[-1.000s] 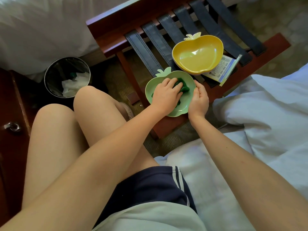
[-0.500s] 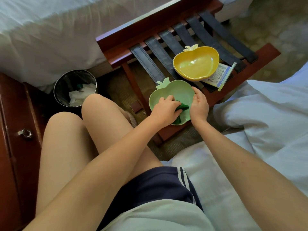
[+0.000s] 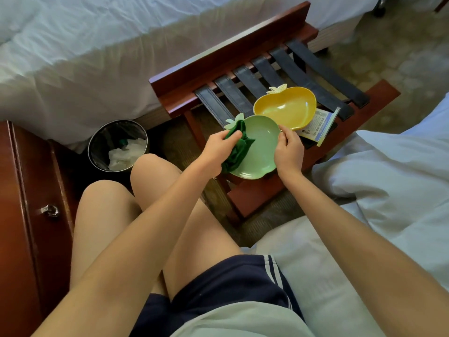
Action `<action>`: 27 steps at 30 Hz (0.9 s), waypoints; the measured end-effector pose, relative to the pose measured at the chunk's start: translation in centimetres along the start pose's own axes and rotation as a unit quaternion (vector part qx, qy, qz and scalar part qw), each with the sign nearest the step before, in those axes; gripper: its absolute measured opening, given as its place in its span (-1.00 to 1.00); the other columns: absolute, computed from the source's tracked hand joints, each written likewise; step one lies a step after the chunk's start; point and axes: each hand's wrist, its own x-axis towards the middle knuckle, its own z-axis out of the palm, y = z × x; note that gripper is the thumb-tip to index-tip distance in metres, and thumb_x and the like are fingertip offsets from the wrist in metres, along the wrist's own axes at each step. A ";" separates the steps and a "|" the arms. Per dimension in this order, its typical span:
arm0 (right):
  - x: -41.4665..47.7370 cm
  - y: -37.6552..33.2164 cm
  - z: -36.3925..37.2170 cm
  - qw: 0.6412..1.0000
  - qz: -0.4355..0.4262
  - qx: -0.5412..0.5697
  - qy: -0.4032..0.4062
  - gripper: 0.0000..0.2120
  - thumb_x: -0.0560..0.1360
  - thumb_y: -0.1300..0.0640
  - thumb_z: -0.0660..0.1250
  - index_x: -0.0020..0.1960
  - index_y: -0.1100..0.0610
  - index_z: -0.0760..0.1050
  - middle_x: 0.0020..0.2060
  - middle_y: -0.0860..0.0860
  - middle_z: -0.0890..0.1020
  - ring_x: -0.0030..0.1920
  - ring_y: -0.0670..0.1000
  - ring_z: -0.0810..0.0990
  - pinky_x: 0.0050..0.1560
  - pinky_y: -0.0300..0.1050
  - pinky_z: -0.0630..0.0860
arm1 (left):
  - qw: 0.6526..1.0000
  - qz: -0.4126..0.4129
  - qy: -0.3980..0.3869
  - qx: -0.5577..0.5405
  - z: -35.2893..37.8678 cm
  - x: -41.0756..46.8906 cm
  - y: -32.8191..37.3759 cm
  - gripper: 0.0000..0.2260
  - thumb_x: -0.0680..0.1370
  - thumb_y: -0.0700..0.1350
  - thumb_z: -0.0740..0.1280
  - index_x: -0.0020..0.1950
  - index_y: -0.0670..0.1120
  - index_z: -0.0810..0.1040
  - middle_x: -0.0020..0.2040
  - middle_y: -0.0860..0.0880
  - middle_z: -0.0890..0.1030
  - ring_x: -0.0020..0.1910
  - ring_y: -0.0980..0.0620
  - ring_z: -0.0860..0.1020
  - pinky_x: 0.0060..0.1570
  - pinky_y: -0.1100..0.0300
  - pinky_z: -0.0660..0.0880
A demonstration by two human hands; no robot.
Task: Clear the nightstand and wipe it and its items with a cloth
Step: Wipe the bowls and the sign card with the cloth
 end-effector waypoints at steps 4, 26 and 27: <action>2.8 -2.0 1.1 0.999 -0.036 -0.008 0.015 -0.69 0.62 0.23 0.09 0.30 0.24 0.46 0.18 0.14 0.55 0.20 0.07 0.48 0.05 -0.34 0.29 | 0.986 -0.049 0.017 -0.161 -0.8 1.3 1.9 -0.81 0.62 -0.06 0.22 0.09 -0.13 0.54 -0.13 -0.10 0.61 -0.24 -0.01 0.59 -0.23 0.17 0.55; 12.0 -3.6 3.4 0.990 0.068 -0.110 -0.049 -0.66 0.61 0.24 0.06 0.37 0.19 0.32 0.30 0.14 0.40 0.22 0.09 0.43 0.01 -0.21 0.30 | 0.940 -0.110 -0.002 -0.322 -0.9 6.2 2.9 -0.76 0.63 -0.03 0.16 0.07 -0.15 0.53 -0.18 -0.04 0.55 -0.28 0.07 0.54 -0.34 0.27 0.55; 11.7 -3.5 3.0 0.993 0.052 -0.100 -0.027 -0.66 0.60 0.25 0.07 0.36 0.18 0.34 0.29 0.12 0.41 0.19 0.07 0.45 -0.04 -0.27 0.28 | 0.941 -0.115 -0.002 -0.318 -0.6 6.1 2.9 -0.77 0.63 -0.04 0.16 0.10 -0.14 0.52 -0.18 -0.04 0.55 -0.27 0.06 0.53 -0.33 0.27 0.54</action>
